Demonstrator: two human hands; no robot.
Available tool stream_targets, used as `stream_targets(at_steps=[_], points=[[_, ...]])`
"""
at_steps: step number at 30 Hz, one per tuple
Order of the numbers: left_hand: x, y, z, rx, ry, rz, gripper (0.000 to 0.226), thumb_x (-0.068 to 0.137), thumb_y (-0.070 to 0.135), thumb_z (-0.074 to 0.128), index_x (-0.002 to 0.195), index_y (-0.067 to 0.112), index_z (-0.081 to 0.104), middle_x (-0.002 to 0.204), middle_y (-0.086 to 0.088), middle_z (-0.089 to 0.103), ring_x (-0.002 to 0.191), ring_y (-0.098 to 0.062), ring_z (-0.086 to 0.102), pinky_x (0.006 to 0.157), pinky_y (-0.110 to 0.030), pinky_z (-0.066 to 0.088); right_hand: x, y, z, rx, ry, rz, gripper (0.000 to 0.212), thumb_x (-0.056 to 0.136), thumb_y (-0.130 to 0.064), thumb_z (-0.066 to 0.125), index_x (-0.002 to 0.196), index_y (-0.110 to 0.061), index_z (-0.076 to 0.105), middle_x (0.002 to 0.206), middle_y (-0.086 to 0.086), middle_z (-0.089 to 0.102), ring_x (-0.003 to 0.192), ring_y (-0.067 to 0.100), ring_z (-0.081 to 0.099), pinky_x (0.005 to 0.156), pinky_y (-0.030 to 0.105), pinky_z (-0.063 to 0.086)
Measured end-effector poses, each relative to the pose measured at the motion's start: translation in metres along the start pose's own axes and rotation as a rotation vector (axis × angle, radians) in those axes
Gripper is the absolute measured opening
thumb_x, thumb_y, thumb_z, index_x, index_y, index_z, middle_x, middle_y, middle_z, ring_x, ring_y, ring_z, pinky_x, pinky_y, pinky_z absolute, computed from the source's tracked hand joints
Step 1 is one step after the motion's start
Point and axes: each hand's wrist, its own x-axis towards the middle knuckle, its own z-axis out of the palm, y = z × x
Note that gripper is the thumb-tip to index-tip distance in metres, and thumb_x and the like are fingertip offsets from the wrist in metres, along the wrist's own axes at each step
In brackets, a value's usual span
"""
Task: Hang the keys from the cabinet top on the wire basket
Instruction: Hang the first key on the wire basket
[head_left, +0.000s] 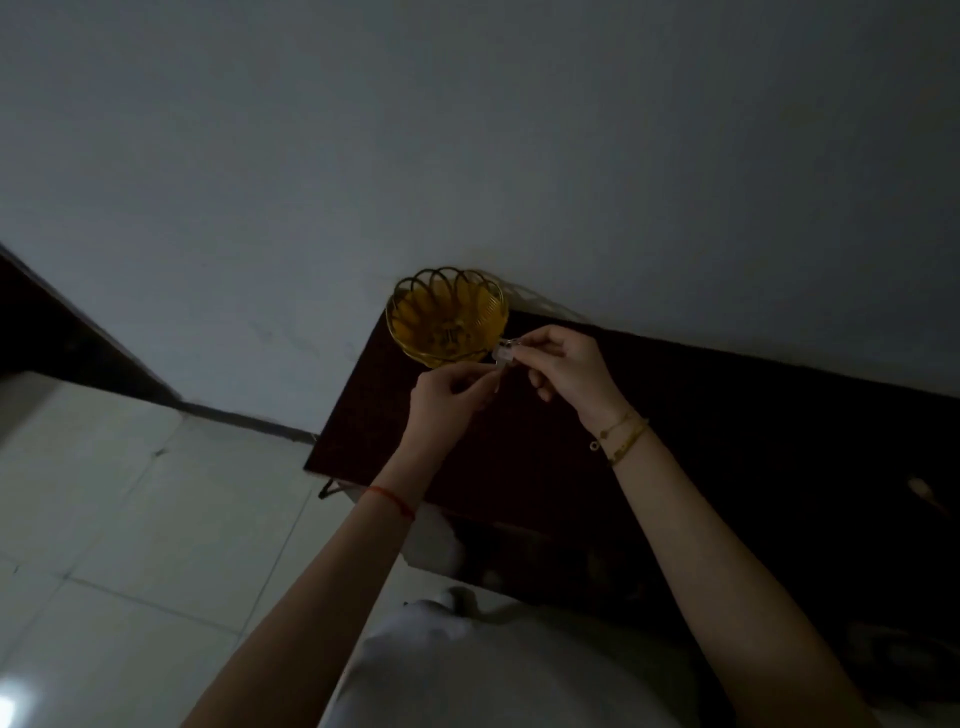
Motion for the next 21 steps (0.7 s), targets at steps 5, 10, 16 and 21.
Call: stream_targets(at_steps=[5,10,16,21], points=[[0.045,0.008,-0.038,0.059,-0.017,0.004,0.02,0.085,0.028,0.069,0.102,0.019,0.075,0.091,-0.003,0.075,0.084,-0.015,0.07,0.077,-0.033,0.056,0.039,-0.025,0.029,0.028,0.002,0.046,0.028,0.081,-0.018,0.072,0.099,0.002,0.062,0.073,0.006,0.057,0.046,0.008,0.041,0.037,0.018,0.028],[0.084,0.011,-0.071,0.193,0.047,0.064,0.019,0.08,0.026,0.074,0.097,0.017,0.076,0.087,0.002,0.075,0.082,-0.01,0.069,0.075,-0.021,0.054,0.079,-0.037,0.061,-0.022,0.011,0.107,0.02,0.079,-0.02,0.075,0.094,-0.011,0.064,0.055,-0.008,0.046,0.038,0.003,0.035,0.036,0.014,0.026],[0.114,-0.002,-0.087,0.343,0.071,0.075,0.018,0.078,0.023,0.075,0.094,0.018,0.076,0.087,0.0,0.075,0.07,-0.001,0.062,0.06,-0.004,0.045,0.121,-0.027,0.085,-0.204,0.046,0.175,0.019,0.082,-0.025,0.071,0.096,-0.013,0.066,0.059,-0.003,0.049,0.046,0.006,0.042,0.038,0.015,0.031],[0.124,-0.013,-0.092,0.429,0.111,0.074,0.015,0.076,0.025,0.074,0.091,0.022,0.076,0.085,0.004,0.074,0.071,-0.005,0.062,0.06,-0.016,0.044,0.148,-0.005,0.099,-0.343,0.074,0.18,0.018,0.082,-0.021,0.07,0.096,-0.009,0.073,0.089,0.001,0.064,0.08,0.009,0.057,0.068,0.023,0.048]])
